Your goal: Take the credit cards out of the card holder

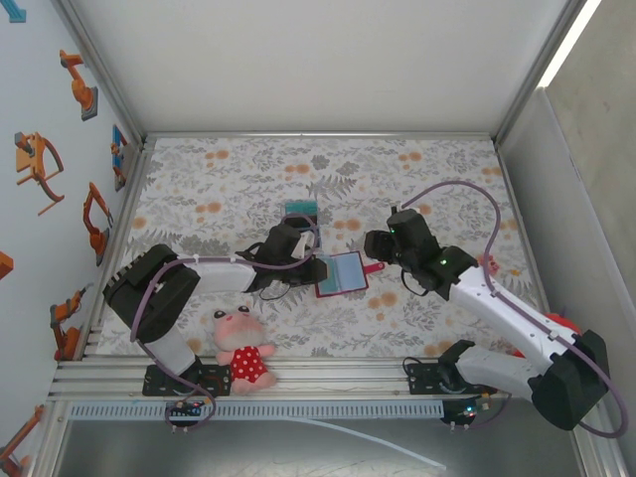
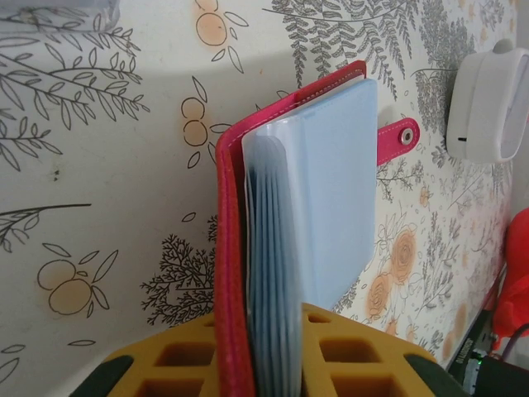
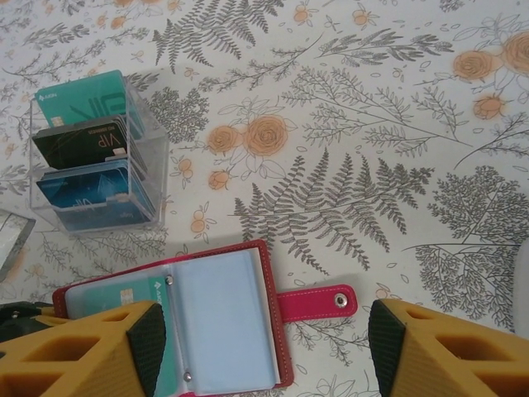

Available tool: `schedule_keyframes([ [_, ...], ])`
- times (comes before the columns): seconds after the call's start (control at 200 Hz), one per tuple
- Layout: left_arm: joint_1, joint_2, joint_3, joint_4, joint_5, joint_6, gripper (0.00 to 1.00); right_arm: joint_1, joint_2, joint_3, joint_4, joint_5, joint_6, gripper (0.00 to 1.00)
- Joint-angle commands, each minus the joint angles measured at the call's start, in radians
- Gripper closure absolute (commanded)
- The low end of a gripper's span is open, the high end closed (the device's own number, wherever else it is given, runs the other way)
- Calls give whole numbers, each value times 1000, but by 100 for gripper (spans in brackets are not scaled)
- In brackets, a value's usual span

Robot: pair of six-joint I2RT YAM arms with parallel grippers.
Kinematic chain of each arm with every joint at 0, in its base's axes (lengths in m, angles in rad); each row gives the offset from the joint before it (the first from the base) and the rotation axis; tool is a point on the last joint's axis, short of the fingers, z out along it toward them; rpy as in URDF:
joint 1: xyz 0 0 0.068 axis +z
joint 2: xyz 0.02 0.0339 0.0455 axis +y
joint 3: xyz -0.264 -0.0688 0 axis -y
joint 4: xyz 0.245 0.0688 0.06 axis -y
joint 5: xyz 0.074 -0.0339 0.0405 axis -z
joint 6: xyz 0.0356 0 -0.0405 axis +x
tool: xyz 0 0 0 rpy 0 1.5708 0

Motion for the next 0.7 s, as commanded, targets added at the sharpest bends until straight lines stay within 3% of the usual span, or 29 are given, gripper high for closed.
schedule_keyframes([
  [0.0, 6, 2, 31, -41, 2, 23, 76, -5, 7, 16, 38, -32, 20, 34],
  [0.19, 4, -33, 19, -101, -33, 40, 64, -5, 16, -5, 39, -79, 42, 35],
  [0.351, 2, -76, 31, -211, -111, 81, 48, -5, 22, -26, 35, -107, 57, 37],
  [0.521, -10, -129, 36, -290, -225, 98, 45, -5, 22, -43, 54, -171, 63, 39],
  [0.696, -65, -179, 55, -377, -419, 128, 45, -5, 49, -48, 73, -260, 56, 48],
])
